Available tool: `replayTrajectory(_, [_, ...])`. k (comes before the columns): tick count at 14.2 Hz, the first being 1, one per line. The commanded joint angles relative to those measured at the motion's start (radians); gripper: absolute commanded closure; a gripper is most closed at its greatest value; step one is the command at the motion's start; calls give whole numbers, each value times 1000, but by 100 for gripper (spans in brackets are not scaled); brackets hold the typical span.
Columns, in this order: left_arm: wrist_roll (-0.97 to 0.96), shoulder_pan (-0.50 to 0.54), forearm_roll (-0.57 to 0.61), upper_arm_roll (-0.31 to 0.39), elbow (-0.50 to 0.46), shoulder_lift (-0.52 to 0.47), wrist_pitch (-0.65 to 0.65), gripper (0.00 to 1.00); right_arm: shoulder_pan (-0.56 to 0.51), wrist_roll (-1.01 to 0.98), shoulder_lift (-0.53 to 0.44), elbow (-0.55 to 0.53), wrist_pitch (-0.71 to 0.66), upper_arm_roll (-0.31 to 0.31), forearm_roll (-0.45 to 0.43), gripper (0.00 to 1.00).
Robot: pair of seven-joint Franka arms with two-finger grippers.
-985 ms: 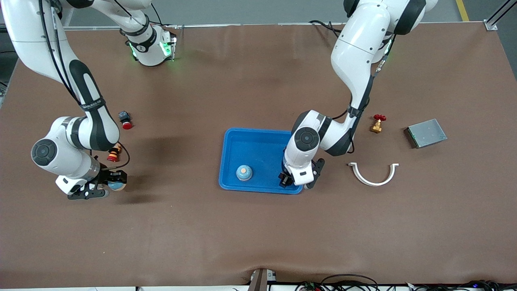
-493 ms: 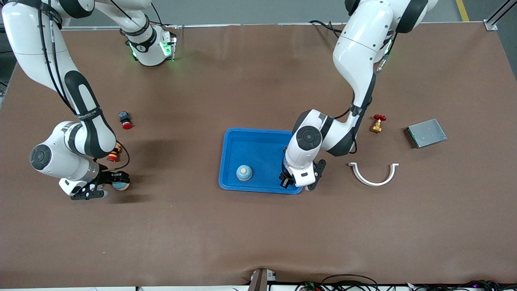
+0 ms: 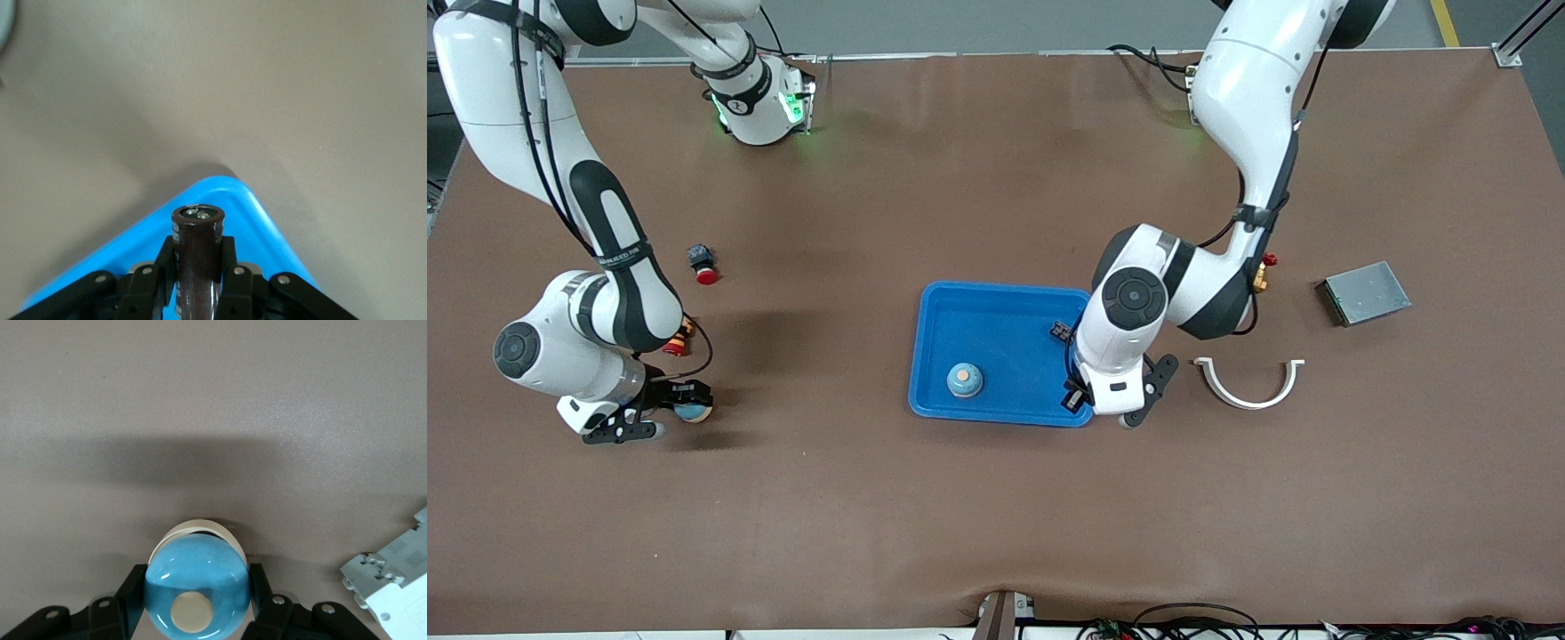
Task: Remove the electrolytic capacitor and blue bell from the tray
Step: 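Place the bell by the white block while the left gripper carries the capacitor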
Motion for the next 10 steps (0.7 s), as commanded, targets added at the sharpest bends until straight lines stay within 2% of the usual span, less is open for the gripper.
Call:
replayTrajectory(1, [159,53,21,-8,-18,-72,-117,90,-20,-22,30,35,1,17,17,100])
replayTrajectory(4, [315,126,8,-14,-45,-129,-231,90,-21,-22,39,39,3,17,19,100])
replayTrajectory(6, [404,169,8,-14,-117,-190,-239,90,-21,-18,47,39,4,17,20,100])
replayTrajectory(7, [457,197,8,-14,-164,-225,-239,90,-21,-17,50,48,3,17,20,88])
replayTrajectory(8, [503,218,8,-14,-223,-270,-239,90,-21,-17,56,53,3,17,19,1])
replayTrajectory(10, [604,278,8,-14,-345,-354,-222,90,-21,-20,53,71,-7,15,13,0])
